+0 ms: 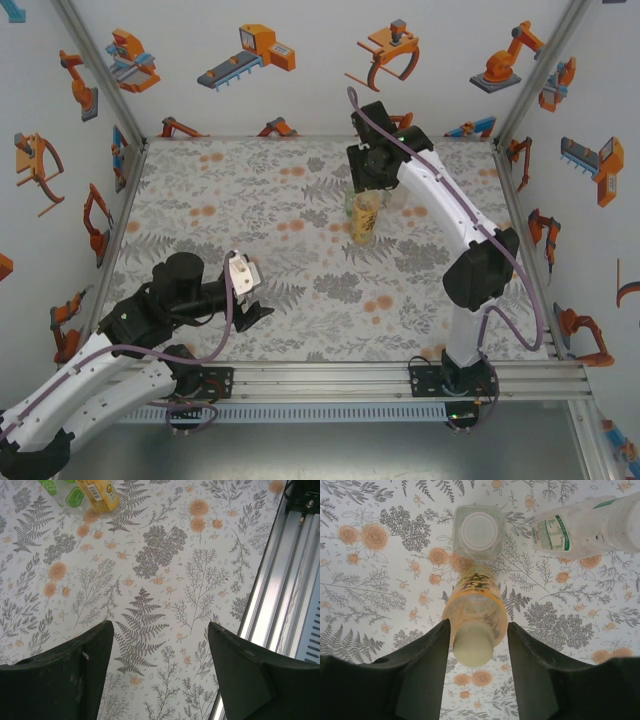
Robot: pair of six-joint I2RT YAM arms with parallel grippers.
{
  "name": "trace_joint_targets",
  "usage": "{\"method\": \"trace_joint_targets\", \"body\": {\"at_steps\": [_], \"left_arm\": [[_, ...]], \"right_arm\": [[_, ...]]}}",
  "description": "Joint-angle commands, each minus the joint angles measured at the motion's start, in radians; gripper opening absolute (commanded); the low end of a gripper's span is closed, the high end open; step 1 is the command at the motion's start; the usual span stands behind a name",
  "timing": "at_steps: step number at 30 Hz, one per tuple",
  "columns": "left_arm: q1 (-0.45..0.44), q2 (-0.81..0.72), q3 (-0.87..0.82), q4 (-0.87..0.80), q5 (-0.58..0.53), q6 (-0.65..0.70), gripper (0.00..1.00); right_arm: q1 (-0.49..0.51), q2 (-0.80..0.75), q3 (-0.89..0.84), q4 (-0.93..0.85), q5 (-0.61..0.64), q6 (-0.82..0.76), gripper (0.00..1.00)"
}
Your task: Screw on the bottle caps
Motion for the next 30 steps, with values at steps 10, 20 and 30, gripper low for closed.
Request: {"method": "trace_joint_targets", "body": {"at_steps": [10, 20, 30], "left_arm": [[-0.004, 0.016, -0.051, 0.062, -0.075, -0.025, 0.79], [0.017, 0.119, -0.073, 0.188, -0.202, -0.082, 0.97], [0.193, 0.280, -0.076, 0.333, -0.399, -0.312, 0.97]], "right_arm": [[-0.012, -0.056, 0.127, -0.135, 0.010, 0.002, 0.69], [-0.061, -0.273, -0.098, -0.120, 0.088, -0.031, 0.99], [-0.262, -0.560, -0.604, 0.145, 0.132, -0.045, 0.99]]}}
